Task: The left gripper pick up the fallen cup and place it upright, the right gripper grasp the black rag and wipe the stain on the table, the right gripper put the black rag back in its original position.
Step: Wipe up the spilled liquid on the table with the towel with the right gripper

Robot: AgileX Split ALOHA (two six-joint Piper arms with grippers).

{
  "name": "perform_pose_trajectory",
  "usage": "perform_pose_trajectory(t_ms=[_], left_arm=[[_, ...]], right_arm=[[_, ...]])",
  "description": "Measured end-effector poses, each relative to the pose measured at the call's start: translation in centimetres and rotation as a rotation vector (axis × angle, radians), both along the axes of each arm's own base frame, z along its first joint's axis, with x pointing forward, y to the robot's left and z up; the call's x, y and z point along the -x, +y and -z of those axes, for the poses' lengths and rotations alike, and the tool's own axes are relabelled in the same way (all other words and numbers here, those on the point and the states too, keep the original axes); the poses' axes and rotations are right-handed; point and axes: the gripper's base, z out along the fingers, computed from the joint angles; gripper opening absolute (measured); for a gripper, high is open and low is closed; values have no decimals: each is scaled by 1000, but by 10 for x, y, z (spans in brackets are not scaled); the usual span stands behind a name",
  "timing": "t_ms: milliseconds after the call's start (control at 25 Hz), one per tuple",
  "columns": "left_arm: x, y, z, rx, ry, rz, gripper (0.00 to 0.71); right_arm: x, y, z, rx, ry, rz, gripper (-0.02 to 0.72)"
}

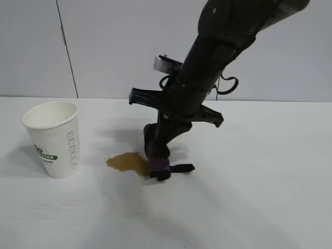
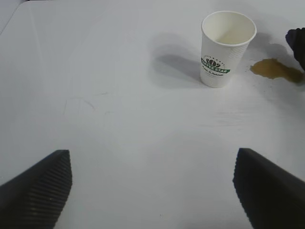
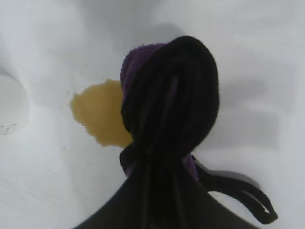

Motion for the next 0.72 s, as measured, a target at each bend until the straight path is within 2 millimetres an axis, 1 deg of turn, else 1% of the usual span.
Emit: perform_pose_trajectory(t_ms=[160,240,480,720], left_arm=[[0,0,0,0,0,0,659],[0,0,0,0,0,0,659],[0,0,0,0,0,0,659],[0,0,0,0,0,0,659]], right_arm=[[6,21,-3,-44,-53,-7,32],[9,28,-2,-57,-60,0,32],[14,43,20,-63,-45,10,32],[13,52,30,-109,-54,59,32]])
